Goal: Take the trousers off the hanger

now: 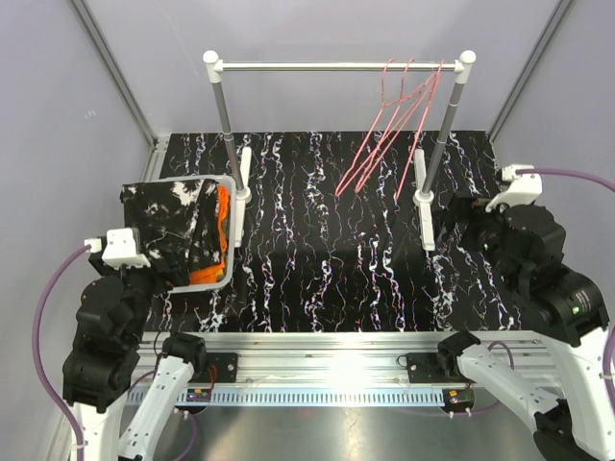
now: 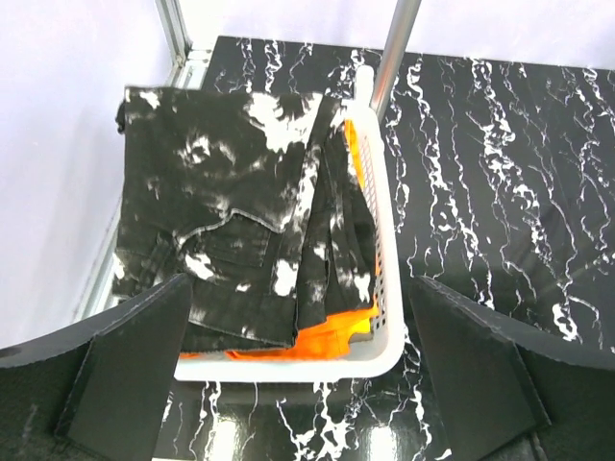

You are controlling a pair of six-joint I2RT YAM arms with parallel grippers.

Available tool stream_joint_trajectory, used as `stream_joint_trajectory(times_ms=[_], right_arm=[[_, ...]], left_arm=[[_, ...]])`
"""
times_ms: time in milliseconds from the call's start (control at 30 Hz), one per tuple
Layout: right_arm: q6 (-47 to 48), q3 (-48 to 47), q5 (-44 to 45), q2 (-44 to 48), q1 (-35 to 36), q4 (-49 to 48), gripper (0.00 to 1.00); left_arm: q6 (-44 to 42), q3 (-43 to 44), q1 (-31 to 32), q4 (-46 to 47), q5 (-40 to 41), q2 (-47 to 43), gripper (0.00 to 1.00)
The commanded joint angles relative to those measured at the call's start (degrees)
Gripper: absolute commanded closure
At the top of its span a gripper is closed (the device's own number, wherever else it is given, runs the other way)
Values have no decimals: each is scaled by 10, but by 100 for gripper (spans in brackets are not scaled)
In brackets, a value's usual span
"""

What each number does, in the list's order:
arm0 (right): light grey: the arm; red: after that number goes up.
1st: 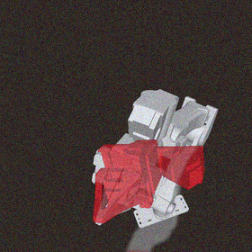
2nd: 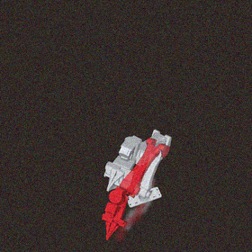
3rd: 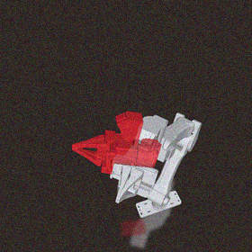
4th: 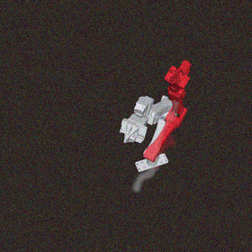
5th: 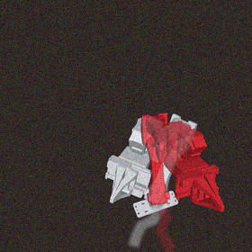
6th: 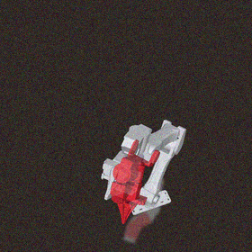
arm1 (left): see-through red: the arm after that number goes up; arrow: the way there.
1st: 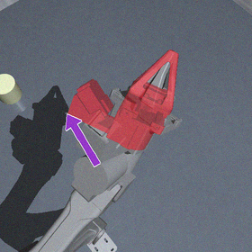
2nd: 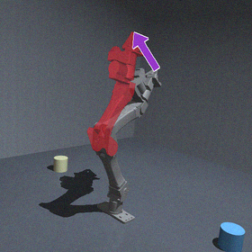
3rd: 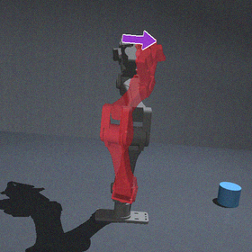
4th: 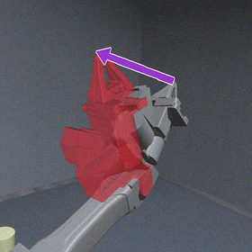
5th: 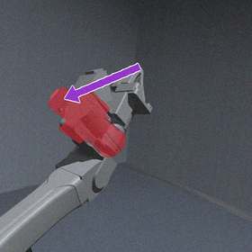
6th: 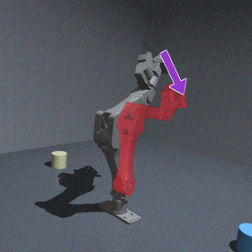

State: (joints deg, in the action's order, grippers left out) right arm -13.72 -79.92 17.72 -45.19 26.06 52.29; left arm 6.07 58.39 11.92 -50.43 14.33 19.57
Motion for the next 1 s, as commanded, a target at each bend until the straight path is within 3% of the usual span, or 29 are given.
stream_joint_trajectory(times_ms=[0,300,967], right_arm=[[5,31,62,31,-3,84,1],[17,103,88,93,-3,52,1],[33,123,88,98,-3,25,1]], left_arm=[[3,-25,2,48,10,-37,1],[21,-66,2,55,-4,-50,1],[26,-66,2,55,18,-52,1]])
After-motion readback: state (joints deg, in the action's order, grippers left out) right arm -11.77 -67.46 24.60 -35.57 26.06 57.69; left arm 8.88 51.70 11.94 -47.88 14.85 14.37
